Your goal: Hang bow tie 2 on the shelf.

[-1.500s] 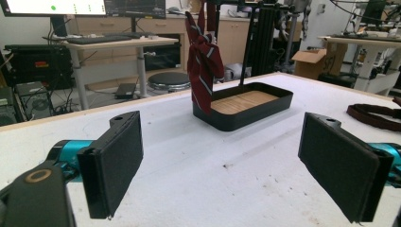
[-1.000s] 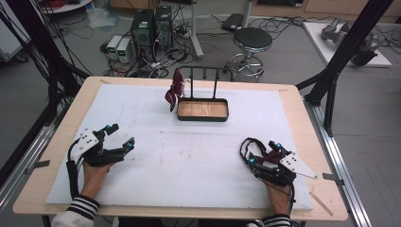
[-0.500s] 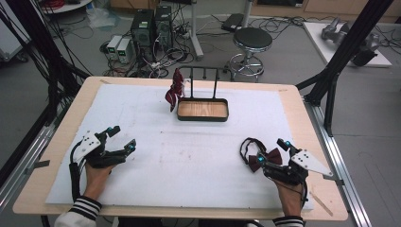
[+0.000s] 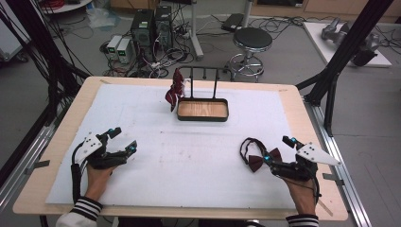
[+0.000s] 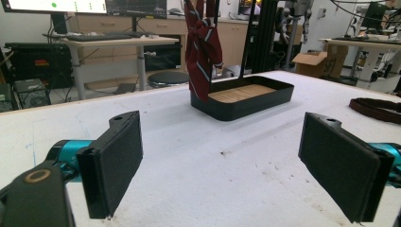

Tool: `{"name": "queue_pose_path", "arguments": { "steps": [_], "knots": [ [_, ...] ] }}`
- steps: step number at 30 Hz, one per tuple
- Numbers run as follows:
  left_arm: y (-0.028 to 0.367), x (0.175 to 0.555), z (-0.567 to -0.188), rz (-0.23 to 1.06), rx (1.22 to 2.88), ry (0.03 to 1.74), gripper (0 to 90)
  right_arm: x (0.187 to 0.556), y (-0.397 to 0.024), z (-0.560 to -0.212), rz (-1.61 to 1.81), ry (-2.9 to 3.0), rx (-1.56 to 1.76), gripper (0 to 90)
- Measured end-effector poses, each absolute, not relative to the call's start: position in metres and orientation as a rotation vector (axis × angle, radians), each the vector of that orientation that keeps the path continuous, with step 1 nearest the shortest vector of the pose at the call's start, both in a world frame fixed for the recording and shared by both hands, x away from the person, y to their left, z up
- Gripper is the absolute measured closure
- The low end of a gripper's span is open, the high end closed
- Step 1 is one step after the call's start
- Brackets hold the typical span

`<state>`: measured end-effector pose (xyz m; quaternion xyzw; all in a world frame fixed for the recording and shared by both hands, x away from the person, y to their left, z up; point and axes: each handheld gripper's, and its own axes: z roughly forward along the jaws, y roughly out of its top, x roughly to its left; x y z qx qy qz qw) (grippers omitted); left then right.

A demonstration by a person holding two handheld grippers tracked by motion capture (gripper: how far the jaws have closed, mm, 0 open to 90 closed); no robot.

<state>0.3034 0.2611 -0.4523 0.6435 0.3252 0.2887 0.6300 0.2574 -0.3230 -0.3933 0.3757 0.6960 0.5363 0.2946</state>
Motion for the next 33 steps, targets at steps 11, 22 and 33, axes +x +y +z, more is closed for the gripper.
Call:
{"name": "queue_pose_path", "arguments": {
  "steps": [11,22,33],
  "knots": [
    [0.261,0.302,-0.453,0.671,1.472,0.742,14.9,0.267,-0.327,-0.381,1.31,2.028,0.954,10.2],
    [0.26,0.303,-0.453,0.68,1.476,0.743,14.9,0.274,-0.34,-0.377,1.205,2.157,0.908,10.3],
    [0.26,0.302,-0.453,0.683,1.481,0.743,14.9,0.282,-0.337,-0.388,1.094,2.309,0.851,10.3]
  ]
}}
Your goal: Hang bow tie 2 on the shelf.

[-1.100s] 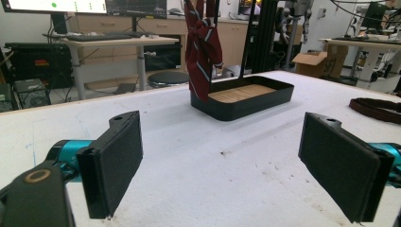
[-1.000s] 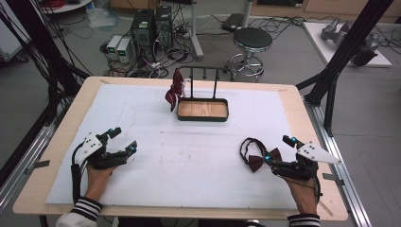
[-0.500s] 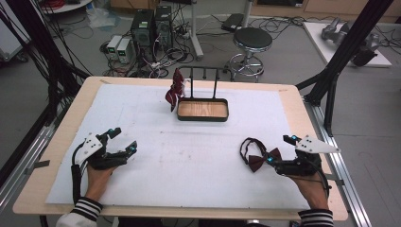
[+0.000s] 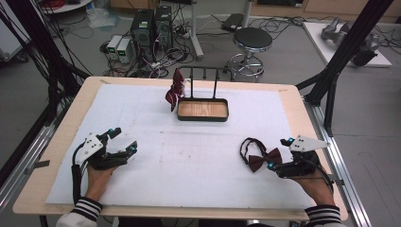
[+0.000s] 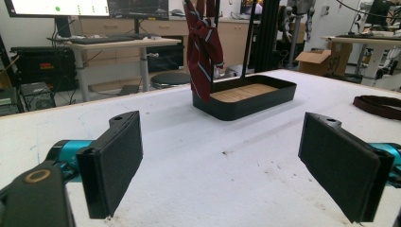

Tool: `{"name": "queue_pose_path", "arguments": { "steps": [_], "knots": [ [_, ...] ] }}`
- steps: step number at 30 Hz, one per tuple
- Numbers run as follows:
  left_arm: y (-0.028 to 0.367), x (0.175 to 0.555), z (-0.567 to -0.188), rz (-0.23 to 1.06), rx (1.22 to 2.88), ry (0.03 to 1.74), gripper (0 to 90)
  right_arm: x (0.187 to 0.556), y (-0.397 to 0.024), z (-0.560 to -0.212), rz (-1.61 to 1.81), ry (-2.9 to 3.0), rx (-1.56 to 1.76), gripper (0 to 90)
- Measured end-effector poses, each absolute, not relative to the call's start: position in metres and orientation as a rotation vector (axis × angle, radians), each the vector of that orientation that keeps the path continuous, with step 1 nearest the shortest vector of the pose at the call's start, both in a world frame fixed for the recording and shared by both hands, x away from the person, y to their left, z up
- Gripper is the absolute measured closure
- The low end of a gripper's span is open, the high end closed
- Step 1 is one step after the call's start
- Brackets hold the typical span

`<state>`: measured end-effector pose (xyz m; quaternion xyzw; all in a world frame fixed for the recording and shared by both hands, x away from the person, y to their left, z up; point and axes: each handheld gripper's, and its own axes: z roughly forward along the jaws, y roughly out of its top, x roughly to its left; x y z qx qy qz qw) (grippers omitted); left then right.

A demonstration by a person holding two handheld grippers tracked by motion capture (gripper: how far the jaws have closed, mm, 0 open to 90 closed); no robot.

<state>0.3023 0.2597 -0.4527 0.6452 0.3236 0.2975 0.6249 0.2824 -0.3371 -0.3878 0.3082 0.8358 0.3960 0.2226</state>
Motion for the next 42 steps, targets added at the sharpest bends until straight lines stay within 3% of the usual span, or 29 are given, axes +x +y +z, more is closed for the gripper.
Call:
{"name": "queue_pose_path", "arguments": {
  "steps": [3,5,14,42],
  "knots": [
    [0.26,0.302,-0.453,0.684,1.481,0.741,14.9,0.284,-0.336,-0.39,1.079,2.329,0.84,10.3],
    [0.26,0.302,-0.453,0.684,1.482,0.742,14.9,0.286,-0.336,-0.391,1.061,2.357,0.831,15.9],
    [0.26,0.303,-0.453,0.681,1.484,0.741,14.9,0.294,-0.33,-0.401,0.98,2.459,0.779,16.8],
    [0.26,0.303,-0.452,0.681,1.487,0.745,15.0,0.307,-0.317,-0.416,0.73,2.591,0.622,33.3]
  ]
}}
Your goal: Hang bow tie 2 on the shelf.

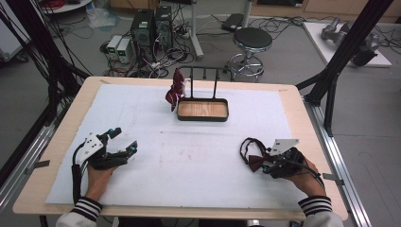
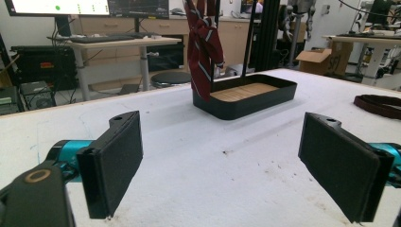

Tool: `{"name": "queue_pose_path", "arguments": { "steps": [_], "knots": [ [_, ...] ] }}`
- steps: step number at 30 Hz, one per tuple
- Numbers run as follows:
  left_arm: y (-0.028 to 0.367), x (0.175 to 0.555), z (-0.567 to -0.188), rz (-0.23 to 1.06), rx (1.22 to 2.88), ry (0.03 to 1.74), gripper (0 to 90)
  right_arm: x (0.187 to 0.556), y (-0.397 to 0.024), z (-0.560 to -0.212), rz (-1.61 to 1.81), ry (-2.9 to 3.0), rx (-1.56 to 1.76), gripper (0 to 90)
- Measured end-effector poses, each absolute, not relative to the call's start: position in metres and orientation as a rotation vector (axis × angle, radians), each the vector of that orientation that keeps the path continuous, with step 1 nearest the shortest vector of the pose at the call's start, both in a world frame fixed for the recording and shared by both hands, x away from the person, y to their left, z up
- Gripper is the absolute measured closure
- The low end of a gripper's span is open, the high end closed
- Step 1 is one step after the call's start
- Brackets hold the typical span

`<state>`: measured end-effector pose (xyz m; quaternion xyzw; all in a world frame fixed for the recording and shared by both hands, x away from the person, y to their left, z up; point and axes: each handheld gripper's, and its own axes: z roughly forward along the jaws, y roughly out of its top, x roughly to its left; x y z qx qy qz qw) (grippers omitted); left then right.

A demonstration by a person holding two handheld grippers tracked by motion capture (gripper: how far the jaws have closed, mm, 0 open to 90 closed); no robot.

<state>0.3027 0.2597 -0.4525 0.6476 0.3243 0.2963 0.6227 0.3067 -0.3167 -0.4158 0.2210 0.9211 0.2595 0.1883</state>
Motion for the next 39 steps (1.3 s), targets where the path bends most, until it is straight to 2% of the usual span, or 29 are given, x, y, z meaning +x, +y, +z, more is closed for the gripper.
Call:
{"name": "queue_pose_path", "arguments": {
  "steps": [7,22,25,27,28,30,32,34,39],
  "knots": [
    [0.259,0.303,-0.453,0.681,1.482,0.749,15.0,0.308,-0.314,-0.418,0.695,2.593,0.603,35.8],
    [0.259,0.303,-0.453,0.681,1.482,0.751,15.0,0.313,-0.312,-0.419,0.627,2.584,0.607,48.3],
    [0.259,0.303,-0.453,0.68,1.485,0.752,15.0,0.314,-0.311,-0.419,0.609,2.57,0.617,54.5],
    [0.259,0.303,-0.453,0.68,1.485,0.752,15.0,0.314,-0.31,-0.419,0.571,2.556,0.615,64.3],
    [0.26,0.303,-0.453,0.679,1.487,0.75,15.0,0.314,-0.31,-0.419,0.571,2.556,0.615,64.3],
    [0.26,0.303,-0.452,0.681,1.488,0.751,15.1,0.314,-0.307,-0.419,0.519,2.542,0.587,71.6],
    [0.259,0.303,-0.452,0.679,1.487,0.751,15.1,0.314,-0.305,-0.42,0.493,2.54,0.58,71.8],
    [0.259,0.303,-0.453,0.68,1.487,0.752,15.1,0.315,-0.304,-0.421,0.491,2.545,0.594,68.3],
    [0.259,0.303,-0.452,0.679,1.488,0.753,15.1,0.318,-0.304,-0.423,0.487,2.552,0.616,70.8]
  ]
}}
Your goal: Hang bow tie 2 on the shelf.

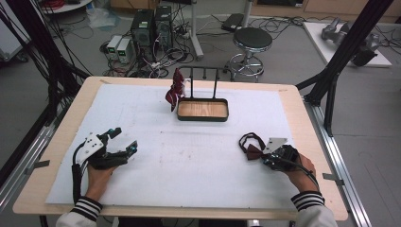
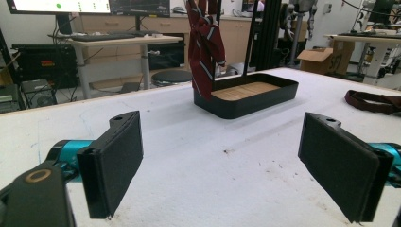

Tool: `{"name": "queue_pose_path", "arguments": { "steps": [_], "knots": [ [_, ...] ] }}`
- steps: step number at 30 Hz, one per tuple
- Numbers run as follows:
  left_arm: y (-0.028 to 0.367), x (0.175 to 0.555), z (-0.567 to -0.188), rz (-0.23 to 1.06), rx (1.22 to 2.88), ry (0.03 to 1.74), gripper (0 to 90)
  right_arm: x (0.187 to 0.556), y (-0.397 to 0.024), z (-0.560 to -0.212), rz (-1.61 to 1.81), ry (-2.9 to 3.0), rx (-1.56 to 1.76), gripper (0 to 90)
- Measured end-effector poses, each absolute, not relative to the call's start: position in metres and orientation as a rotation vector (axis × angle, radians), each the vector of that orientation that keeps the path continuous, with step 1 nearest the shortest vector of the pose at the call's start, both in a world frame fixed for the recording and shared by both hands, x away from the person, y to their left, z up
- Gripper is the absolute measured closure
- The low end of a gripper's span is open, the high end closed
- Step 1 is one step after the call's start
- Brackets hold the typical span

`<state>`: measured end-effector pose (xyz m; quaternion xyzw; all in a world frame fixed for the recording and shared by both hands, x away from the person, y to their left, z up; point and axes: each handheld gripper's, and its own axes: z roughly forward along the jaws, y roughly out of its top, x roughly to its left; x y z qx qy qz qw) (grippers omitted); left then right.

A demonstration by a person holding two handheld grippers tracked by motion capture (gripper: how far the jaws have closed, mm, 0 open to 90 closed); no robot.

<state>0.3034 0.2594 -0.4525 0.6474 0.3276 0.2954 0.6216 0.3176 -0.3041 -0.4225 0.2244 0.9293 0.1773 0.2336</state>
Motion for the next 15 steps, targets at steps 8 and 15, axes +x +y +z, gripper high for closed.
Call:
{"name": "queue_pose_path", "arguments": {
  "steps": [8,15],
  "knots": [
    [0.2594,0.3034,-0.4525,0.679,1.488,0.752,15.1,0.3175,-0.3046,-0.4213,0.484,2.553,0.62,76.4],
    [0.2596,0.3033,-0.4523,0.678,1.49,0.753,15.1,0.3154,-0.3069,-0.421,0.557,2.527,0.677,76.5]
  ]
}}
